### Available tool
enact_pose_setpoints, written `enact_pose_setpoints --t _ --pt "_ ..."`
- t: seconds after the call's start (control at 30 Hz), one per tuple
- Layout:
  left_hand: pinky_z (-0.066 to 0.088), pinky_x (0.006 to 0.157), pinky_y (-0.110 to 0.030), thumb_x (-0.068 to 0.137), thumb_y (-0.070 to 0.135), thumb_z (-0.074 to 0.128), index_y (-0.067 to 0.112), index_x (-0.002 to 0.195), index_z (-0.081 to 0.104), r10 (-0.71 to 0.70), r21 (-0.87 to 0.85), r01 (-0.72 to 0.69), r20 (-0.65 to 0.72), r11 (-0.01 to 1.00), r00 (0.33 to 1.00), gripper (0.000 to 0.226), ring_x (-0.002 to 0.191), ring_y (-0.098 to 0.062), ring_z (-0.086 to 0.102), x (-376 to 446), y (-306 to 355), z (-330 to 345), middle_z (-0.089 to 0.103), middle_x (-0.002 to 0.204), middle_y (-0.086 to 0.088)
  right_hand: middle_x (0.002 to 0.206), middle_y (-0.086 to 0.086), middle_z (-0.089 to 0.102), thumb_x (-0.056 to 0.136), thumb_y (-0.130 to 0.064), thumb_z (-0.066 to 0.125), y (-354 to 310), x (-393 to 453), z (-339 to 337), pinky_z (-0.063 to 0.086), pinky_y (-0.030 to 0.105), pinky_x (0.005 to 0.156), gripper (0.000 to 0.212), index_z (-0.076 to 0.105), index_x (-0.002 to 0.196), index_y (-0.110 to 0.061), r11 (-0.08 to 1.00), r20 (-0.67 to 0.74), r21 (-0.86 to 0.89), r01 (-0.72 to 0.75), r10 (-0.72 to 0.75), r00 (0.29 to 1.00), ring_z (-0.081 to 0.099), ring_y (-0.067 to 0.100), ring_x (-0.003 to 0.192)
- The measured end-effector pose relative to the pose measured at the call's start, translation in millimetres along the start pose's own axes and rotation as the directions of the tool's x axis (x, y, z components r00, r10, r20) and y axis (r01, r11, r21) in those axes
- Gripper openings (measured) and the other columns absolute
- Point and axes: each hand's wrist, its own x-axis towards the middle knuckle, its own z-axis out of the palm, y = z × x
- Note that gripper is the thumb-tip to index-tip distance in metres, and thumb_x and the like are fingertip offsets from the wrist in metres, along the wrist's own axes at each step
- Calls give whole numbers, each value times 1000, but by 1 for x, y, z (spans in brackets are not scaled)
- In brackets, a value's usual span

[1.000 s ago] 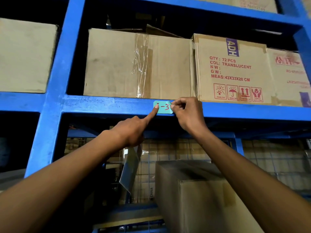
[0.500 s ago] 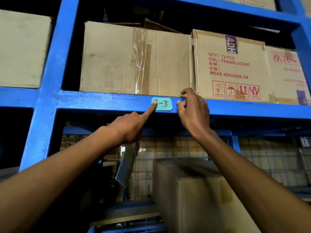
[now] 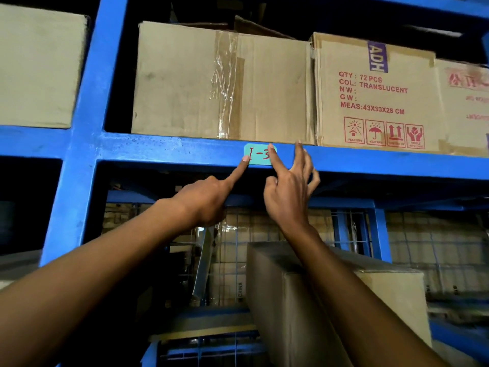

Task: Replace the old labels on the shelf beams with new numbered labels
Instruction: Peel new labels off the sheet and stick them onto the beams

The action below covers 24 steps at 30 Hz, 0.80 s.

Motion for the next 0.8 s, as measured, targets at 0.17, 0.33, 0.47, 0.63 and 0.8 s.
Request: enact_pose_setpoints --t 0.17,0.33,0.47,0.63,0.8 --pt "38 56 -31 88 7 54 41 140 -28 -11 15 11 11 1000 1000 103 55 -15 44 -4 2 0 35 69 -2 158 13 7 85 -13 48 -1 -3 -2 8 47 114 62 31 143 -28 1000 50 -20 7 -6 999 6 28 145" --pt "37 57 -32 88 8 53 41 140 -26 -17 -12 17 11 1000 1000 101 54 -15 41 -6 4 -1 36 73 -4 155 21 16 77 -7 55 26 -23 -3 21 54 110 74 28 143 -27 943 97 -216 253 -237 967 18 37 142" --pt "38 58 -33 88 7 53 41 140 -28 -6 -37 7 27 999 1000 101 55 -15 41 -7 4 0 41 79 -7 157 17 9 81 -7 49 34 -18 -13 13 52 113 73 23 144 -33 982 82 -165 90 -77 994 11 33 144" --pt "40 60 -33 81 -3 50 40 145 -14 46 -281 -51 -24 958 999 100 57 -23 43 -14 3 6 39 64 -5 157 14 13 84 -11 47 25 -19 -26 11 46 114 63 32 143 -27 999 108 -36 32 -27 994 11 29 144" --pt "32 85 3 89 -2 53 35 148 10 -20 -704 -109 -172 702 985 82 116 -12 52 -44 10 42 55 127 -1 121 6 61 78 -21 42 31 -62 -48 30 37 99 47 61 121 -18 970 142 242 31 -67 988 47 24 117"
